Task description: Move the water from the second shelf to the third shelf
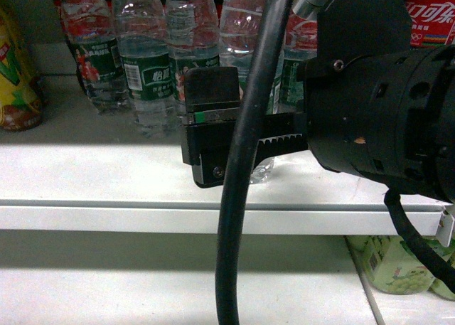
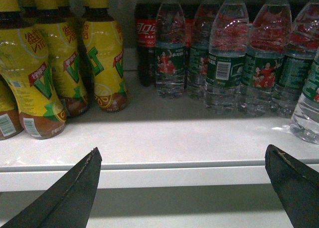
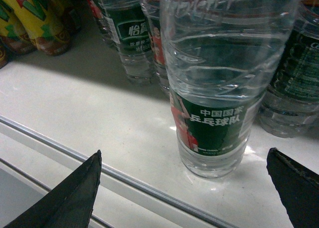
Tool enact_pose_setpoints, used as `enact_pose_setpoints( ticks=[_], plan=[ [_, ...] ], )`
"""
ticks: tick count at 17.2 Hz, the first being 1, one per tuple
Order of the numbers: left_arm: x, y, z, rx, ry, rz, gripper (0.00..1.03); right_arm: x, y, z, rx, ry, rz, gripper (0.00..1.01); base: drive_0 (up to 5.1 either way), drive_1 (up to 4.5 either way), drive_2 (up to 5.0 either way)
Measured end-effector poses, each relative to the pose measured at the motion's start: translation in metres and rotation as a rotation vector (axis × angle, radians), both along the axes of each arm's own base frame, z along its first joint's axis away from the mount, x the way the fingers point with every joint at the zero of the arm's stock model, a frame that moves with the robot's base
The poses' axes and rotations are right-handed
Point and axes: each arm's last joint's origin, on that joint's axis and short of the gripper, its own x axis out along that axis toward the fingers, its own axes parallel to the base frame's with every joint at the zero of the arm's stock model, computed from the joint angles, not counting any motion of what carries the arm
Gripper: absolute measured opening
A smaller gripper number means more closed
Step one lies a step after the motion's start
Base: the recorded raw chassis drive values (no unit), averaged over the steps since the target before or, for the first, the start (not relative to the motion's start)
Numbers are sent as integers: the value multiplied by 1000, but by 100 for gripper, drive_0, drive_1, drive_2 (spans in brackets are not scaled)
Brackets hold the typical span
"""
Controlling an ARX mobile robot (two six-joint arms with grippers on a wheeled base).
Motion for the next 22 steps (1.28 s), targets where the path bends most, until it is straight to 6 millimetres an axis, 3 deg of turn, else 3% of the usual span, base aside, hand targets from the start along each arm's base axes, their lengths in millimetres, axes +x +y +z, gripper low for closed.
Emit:
enact_pose_setpoints(
  ticks=[6,20,22],
  plan=[
    [0,0,0,0,0,0,98,22,20,0,-11,-2,-80,98,0,0,0],
    [0,0,0,0,0,0,98,47,31,-4,-20,1,-197,98,0,0,0],
    [0,0,0,0,0,0,98,48,31,-4,-20,0,-210,85,0,0,0]
  ],
)
